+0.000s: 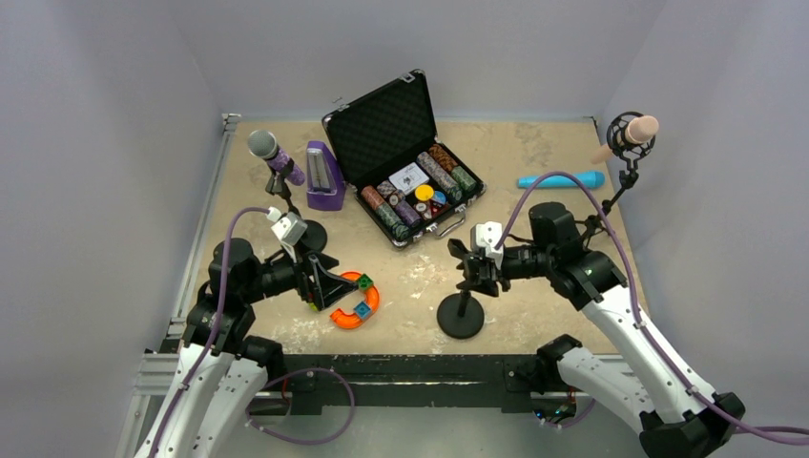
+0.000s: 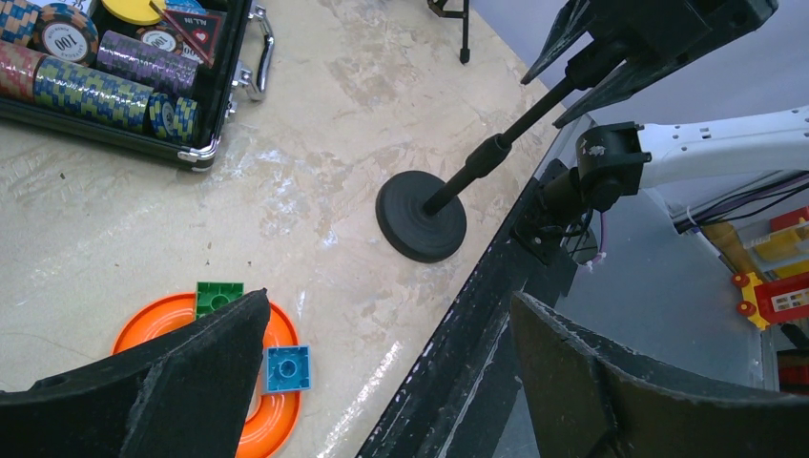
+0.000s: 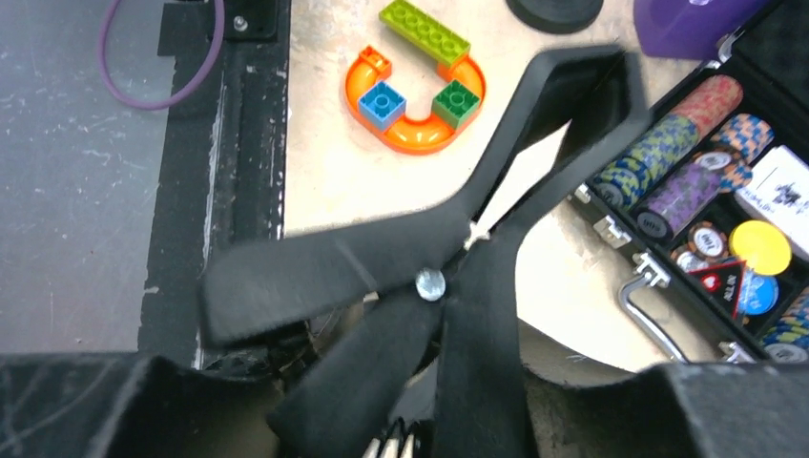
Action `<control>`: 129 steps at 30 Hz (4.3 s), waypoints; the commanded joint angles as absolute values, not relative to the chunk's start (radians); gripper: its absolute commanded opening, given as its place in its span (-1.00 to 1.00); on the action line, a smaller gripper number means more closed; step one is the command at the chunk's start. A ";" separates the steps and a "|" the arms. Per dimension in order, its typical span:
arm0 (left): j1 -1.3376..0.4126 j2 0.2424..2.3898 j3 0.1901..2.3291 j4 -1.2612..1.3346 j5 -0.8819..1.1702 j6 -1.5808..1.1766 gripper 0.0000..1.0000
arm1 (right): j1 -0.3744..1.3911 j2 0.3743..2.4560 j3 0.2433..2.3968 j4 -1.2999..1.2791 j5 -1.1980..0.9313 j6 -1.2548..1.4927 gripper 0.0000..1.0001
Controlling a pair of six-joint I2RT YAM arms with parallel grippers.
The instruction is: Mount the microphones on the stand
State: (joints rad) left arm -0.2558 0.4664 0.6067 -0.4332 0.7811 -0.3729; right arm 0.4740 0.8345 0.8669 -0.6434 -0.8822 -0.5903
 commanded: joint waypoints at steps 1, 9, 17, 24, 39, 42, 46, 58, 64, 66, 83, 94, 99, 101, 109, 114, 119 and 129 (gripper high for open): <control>-0.259 0.468 0.600 -0.390 0.793 -0.356 0.99 | 0.459 0.816 0.847 -0.702 -0.893 -0.645 -0.10; -0.259 0.467 0.600 -0.388 0.795 -0.357 0.99 | 0.414 0.790 0.856 -0.782 -0.937 -0.719 0.13; -0.259 0.466 0.600 -0.387 0.799 -0.357 0.99 | 0.318 0.760 0.896 -0.938 -1.031 -0.871 0.65; -0.260 0.464 0.600 -0.385 0.801 -0.359 0.99 | 0.235 0.724 0.917 -0.992 -1.028 -0.928 0.71; -0.259 0.460 0.600 -0.386 0.801 -0.359 0.99 | 0.111 0.658 0.903 -1.060 -1.005 -1.012 0.72; -0.259 0.461 0.600 -0.387 0.801 -0.359 0.99 | 0.078 0.637 0.889 -1.068 -1.022 -1.023 0.72; -0.259 0.460 0.598 -0.385 0.804 -0.360 0.99 | 0.048 0.605 0.863 -1.068 -1.028 -1.023 0.72; -0.259 0.460 0.600 -0.385 0.805 -0.362 0.99 | 0.007 0.594 0.811 -1.006 -1.008 -1.002 0.72; -0.259 0.462 0.599 -0.387 0.802 -0.362 0.99 | -0.033 0.605 0.788 -0.961 -1.015 -0.987 0.73; -0.259 0.462 0.598 -0.386 0.802 -0.362 0.99 | -0.049 0.615 0.783 -0.953 -1.029 -0.991 0.73; -0.259 0.467 0.596 -0.380 0.803 -0.368 0.99 | -0.130 0.695 0.779 -0.955 -1.115 -1.025 0.72; -0.259 0.475 0.585 -0.356 0.809 -0.395 0.99 | -0.130 0.712 0.780 -0.918 -1.080 -0.978 0.70; -0.261 0.483 0.573 -0.330 0.811 -0.439 0.99 | -0.130 0.704 0.775 -0.894 -1.066 -0.950 0.70; -0.264 0.484 0.571 -0.325 0.805 -0.451 0.99 | -0.130 0.705 0.775 -0.891 -1.063 -0.947 0.70; -0.406 0.531 0.568 -0.248 0.697 -0.502 0.99 | -0.130 0.709 0.773 -0.874 -1.050 -0.931 0.70; -0.572 0.596 0.578 -0.218 0.584 -0.497 0.99 | -0.130 0.705 0.771 -0.870 -1.040 -0.926 0.70; -0.696 0.648 0.588 -0.194 0.493 -0.487 0.99 | -0.131 0.702 0.769 -0.861 -1.035 -0.918 0.70; -0.875 0.705 0.566 -0.103 0.363 -0.413 0.99 | -0.132 0.704 0.769 -0.856 -1.027 -0.909 0.70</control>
State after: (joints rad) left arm -0.8173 0.6865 0.5655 -0.2131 0.4404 -0.4679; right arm -0.1257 0.7109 0.7769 -0.8875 -1.0344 -0.9241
